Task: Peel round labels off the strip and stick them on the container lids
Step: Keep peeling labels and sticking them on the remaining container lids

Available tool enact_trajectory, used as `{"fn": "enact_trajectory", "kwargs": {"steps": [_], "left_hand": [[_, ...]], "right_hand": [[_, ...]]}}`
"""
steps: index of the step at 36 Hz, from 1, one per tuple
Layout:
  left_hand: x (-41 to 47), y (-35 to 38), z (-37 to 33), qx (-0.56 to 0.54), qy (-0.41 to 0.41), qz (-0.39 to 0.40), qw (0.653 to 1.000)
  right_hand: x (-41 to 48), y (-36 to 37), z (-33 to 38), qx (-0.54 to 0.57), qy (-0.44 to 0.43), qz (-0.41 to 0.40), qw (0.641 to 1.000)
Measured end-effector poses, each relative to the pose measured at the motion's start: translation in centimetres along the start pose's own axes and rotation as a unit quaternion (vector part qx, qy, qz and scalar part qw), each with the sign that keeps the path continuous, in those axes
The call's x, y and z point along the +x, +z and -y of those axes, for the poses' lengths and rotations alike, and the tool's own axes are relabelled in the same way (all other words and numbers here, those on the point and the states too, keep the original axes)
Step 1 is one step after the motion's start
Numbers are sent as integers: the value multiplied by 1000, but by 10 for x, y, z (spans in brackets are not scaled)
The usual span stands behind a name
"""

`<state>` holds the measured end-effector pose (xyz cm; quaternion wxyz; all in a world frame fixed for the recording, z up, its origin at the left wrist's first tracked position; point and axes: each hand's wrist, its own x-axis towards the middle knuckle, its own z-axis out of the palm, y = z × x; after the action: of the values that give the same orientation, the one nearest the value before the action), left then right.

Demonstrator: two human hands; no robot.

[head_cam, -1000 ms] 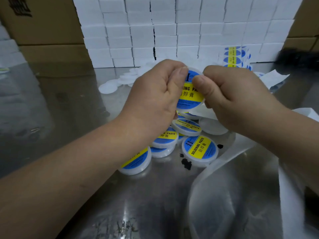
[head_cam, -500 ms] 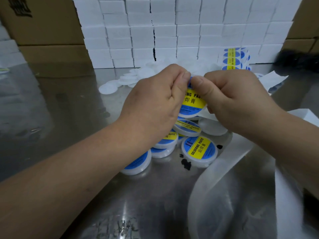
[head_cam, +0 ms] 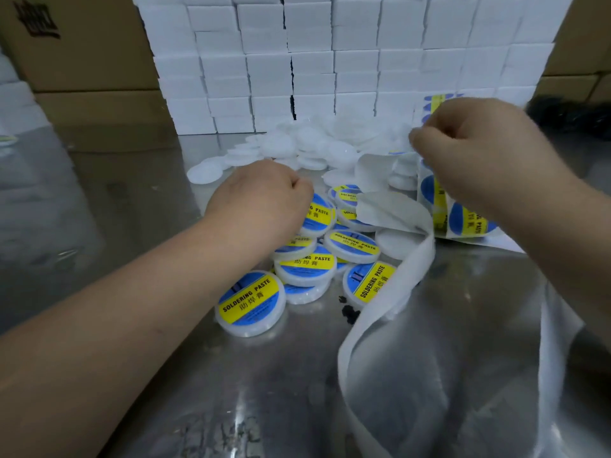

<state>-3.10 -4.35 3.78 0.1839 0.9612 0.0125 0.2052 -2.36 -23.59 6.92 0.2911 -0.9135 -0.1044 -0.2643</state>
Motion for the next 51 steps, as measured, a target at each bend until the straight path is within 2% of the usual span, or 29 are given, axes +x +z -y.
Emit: {"fn": "enact_trajectory", "kwargs": {"steps": [5,9,11,13,16,18,23,25,27,31,33,39,43,46,47,48,51], "left_hand": [[0,1,0,-4,-22,12,1000],[0,1,2,9,17,-2,1000],[-3,0,-1,-30,56,-11,998],[-11,-3,-8,-126,112,-1,986],[-24,-7,-18,-219,175,64,958],[-28,-9,-23,-198,198,89,956],[-31,-9,-25,-128,197,139,962],[-32,-7,-23,-132,209,138,959],[-33,-9,-22,-184,211,125,952],[-31,-16,-19,-346,238,100,902],[-30,-19,-20,-405,241,118,874],[-29,-24,-23,-541,176,331,753],[-25,-33,-21,-611,134,465,626],[-25,-39,-20,-615,142,539,558],[-26,-39,-20,-604,152,561,545],[-26,-39,-19,-586,166,573,548],[-24,-40,-16,-545,196,577,576]], "right_hand": [[4,-1,-3,-123,17,54,991],[3,-2,-2,-196,11,68,978],[4,-4,-2,-188,8,64,980],[4,-6,-3,-168,6,47,985],[4,-8,-2,-140,11,25,990],[5,-9,-2,-148,22,25,988],[10,-11,-4,-163,60,57,983],[12,-13,-5,-160,75,68,982],[14,-15,-6,-158,94,72,980],[18,-17,-7,-164,128,83,975],[20,-18,-6,-160,136,89,974],[17,-15,-4,-87,117,111,983],[17,-13,-2,-45,121,145,981],[14,-15,-4,24,90,165,982],[14,-17,-4,47,77,172,981],[12,-19,-3,77,68,183,978],[9,-25,0,169,54,230,957]]}}
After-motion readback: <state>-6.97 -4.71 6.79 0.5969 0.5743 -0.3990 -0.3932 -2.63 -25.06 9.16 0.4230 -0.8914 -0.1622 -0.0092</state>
